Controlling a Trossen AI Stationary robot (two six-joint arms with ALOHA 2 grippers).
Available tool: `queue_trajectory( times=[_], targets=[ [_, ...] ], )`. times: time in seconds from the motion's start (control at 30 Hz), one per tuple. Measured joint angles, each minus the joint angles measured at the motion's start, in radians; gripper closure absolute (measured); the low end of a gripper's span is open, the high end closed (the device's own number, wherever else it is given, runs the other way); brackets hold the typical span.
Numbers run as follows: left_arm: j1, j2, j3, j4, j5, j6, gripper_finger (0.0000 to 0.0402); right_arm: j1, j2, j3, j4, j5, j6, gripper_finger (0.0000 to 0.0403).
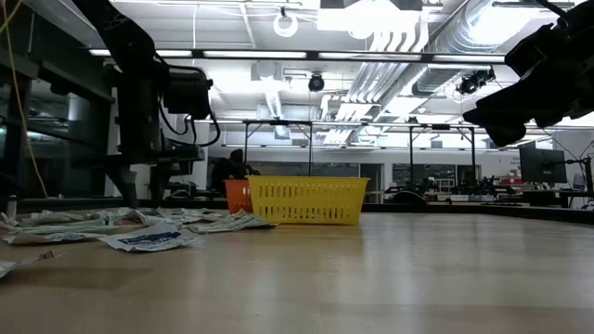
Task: Pick & Place First Aid Supplies
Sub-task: Put the towelette pack into the top yellow bin
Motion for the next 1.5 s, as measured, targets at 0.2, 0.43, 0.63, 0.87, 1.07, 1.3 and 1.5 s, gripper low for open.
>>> queue_trajectory(
  times=[0.2,0.43,0.63,0.87,1.07,1.3,1.5],
  targets=[
    [0.001,-0.041,0.005,0.041,-0.012,-0.02,0.0257,0.0,0.0,0.0,0.0,0.0,0.0,0.0263],
    [0.018,-0.043,-0.009,0.042,-0.033,-0.042,0.0257,0.0,0.0,0.0,0.0,0.0,0.0,0.0263],
    [0.053,-0.043,-0.019,0.05,-0.049,-0.069,0.0257,0.0,0.0,0.0,0.0,0.0,0.0,0.0263],
    [0.057,-0.035,-0.019,0.091,-0.06,-0.069,0.0257,0.0,0.0,0.0,0.0,0.0,0.0,0.0263],
    [0.06,0.022,-0.015,0.1,-0.062,-0.068,0.0257,0.0,0.0,0.0,0.0,0.0,0.0,0.0263],
    [0.058,0.063,-0.013,0.096,-0.084,-0.038,0.0257,0.0,0.0,0.0,0.0,0.0,0.0,0.0263],
    [0.042,0.091,-0.013,0.082,-0.111,-0.018,0.0287,0.0,0.0,0.0,0.0,0.0,0.0,0.0263]
  ],
)
